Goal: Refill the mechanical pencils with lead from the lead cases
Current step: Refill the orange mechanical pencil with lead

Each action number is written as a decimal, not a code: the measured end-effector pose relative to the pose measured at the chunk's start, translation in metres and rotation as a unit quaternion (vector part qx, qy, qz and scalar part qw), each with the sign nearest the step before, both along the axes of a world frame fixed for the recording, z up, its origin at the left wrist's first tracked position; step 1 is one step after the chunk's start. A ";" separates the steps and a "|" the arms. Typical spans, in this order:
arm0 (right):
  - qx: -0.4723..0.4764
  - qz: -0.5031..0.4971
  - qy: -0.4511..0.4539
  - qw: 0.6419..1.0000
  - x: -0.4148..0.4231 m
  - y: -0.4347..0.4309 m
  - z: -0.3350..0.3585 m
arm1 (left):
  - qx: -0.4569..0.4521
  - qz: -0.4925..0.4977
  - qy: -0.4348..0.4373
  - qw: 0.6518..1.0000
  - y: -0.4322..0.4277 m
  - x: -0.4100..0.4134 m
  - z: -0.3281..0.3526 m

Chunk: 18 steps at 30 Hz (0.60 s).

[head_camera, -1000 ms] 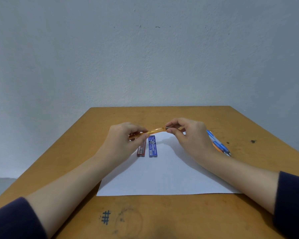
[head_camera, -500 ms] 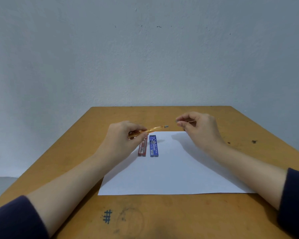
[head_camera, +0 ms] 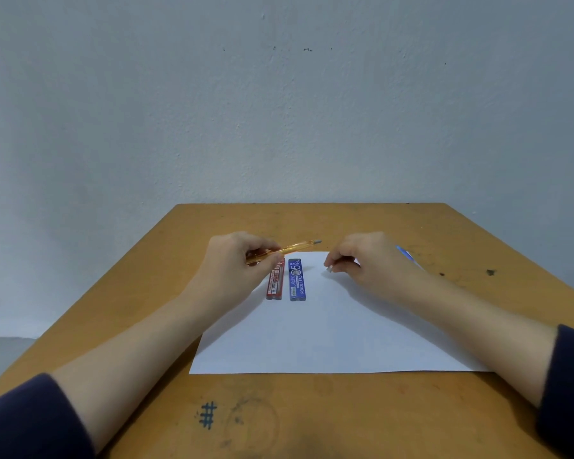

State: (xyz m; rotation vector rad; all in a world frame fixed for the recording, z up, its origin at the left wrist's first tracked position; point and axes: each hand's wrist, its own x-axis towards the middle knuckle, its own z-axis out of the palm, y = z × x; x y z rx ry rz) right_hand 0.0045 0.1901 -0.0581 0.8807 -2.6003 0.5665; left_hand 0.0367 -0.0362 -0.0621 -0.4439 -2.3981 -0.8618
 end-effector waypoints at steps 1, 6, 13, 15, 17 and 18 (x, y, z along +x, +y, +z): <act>0.012 0.003 0.001 1.000 0.000 0.000 0.000 | 0.003 0.001 -0.001 1.000 0.001 0.000 0.000; 0.040 0.023 0.007 0.999 0.000 0.000 -0.002 | 0.015 0.004 -0.008 1.000 0.002 0.002 0.001; 0.045 0.044 0.005 0.998 0.001 -0.004 -0.005 | 0.012 0.005 -0.015 1.000 0.003 0.003 0.001; 0.049 0.048 0.001 0.998 0.001 -0.005 -0.005 | 0.010 0.007 -0.018 1.000 0.003 0.004 0.001; 0.055 0.046 0.004 0.997 0.001 -0.006 -0.005 | 0.010 0.007 -0.021 1.000 0.003 0.004 0.002; 0.056 0.046 0.004 0.997 0.002 -0.006 -0.005 | 0.010 0.007 -0.021 1.000 0.003 0.004 0.002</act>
